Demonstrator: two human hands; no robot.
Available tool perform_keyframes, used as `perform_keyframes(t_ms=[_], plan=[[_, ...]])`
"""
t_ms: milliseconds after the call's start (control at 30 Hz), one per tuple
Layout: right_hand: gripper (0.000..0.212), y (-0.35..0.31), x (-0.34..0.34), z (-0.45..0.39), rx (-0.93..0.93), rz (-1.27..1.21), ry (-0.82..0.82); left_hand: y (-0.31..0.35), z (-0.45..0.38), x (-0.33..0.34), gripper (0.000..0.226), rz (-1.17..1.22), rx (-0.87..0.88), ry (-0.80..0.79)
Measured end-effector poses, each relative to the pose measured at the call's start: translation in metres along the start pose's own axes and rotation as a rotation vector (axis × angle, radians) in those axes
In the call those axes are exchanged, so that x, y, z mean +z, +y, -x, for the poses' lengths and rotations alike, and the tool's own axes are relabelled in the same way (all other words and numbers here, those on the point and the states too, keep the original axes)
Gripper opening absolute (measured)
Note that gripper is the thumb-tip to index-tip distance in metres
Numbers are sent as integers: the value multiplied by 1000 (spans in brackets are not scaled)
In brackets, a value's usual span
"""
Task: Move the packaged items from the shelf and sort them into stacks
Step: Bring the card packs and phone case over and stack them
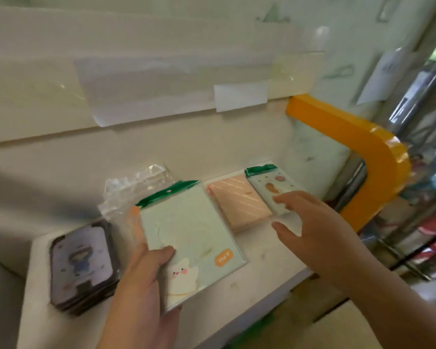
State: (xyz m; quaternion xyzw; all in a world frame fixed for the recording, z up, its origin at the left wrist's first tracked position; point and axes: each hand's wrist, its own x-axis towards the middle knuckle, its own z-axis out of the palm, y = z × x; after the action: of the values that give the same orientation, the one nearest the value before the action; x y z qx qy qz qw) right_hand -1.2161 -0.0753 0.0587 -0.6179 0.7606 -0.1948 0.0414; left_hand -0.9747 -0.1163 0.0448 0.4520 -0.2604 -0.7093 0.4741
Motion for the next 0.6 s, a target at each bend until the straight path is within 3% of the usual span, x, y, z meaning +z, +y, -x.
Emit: perform_keyframes(t_ms=[100, 233, 433, 600], plan=[[52, 33, -9, 9, 75, 25, -6, -18, 0, 38, 38, 37, -64, -72], [51, 75, -14, 13, 111, 31, -20, -45, -38, 88, 27, -112, -98, -81], [50, 126, -27, 1, 98, -12, -55, -86, -118, 170, 36, -319, -92, -54], [49, 150, -28, -18, 40, -49, -83, -99, -147, 213, 30, -404, -49, -38]])
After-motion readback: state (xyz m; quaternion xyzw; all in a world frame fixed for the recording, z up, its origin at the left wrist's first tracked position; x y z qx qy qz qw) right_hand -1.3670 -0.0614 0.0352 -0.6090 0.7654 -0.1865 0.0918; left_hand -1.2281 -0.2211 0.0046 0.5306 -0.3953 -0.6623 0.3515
